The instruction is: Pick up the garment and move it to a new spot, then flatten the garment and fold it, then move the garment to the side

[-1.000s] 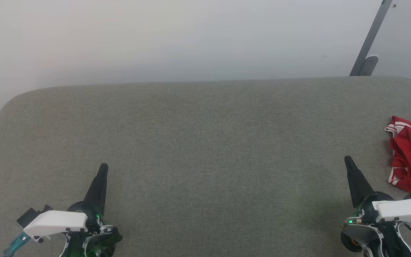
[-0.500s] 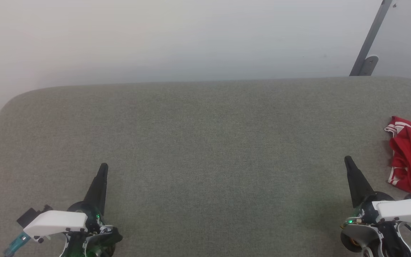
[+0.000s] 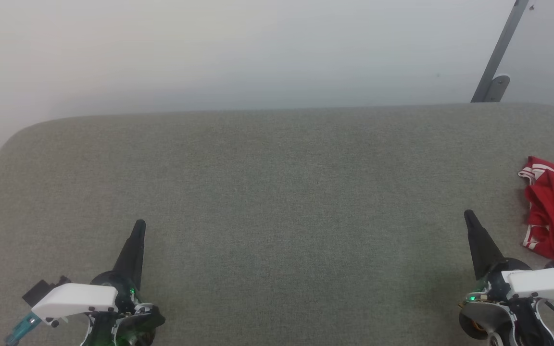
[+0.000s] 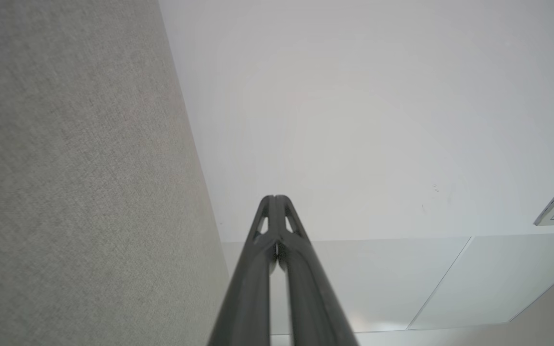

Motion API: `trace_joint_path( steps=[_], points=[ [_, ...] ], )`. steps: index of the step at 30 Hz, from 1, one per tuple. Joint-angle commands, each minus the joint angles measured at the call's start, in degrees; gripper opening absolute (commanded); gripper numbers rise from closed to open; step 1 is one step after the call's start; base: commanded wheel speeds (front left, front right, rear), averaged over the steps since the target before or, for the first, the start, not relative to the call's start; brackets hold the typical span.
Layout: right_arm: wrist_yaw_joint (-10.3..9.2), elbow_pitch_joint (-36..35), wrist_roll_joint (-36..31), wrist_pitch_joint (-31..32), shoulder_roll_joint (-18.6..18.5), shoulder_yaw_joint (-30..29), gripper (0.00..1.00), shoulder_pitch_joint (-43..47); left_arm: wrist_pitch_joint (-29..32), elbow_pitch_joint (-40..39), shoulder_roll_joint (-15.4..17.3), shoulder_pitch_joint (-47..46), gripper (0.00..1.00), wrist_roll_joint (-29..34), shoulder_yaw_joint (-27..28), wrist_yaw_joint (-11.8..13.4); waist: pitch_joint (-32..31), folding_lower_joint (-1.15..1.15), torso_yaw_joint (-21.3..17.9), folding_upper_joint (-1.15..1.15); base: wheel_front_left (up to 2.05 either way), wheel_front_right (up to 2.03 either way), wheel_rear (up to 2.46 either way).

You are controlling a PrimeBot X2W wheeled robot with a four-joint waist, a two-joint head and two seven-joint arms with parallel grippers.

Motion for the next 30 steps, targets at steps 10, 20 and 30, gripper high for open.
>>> trace_joint_path(
  steps=[10, 20, 30],
  points=[
    [0.00, -0.15, 0.26, 0.14, 0.20, -0.05, 0.00, -0.32, 0.19, -0.04, -0.14, -0.63, 0.00, -0.21, 0.16, -0.32, 0.00, 0.00, 0.00, 0.00, 0.00, 0.00, 0.00],
    [0.00, -0.15, 0.26, 0.14, 0.20, -0.06, 0.00, -0.32, 0.19, -0.04, -0.14, -0.63, 0.00, -0.21, 0.15, -0.32, 0.00, 0.00, 0.00, 0.00, 0.00, 0.00, 0.00],
    [0.00, -0.13, 0.26, 0.14, 0.19, -0.05, 0.00, -0.32, 0.18, -0.05, -0.14, -0.63, 0.00, -0.22, 0.15, -0.32, 0.00, 0.00, 0.00, 0.00, 0.00, 0.00, 0.00]
  ],
)
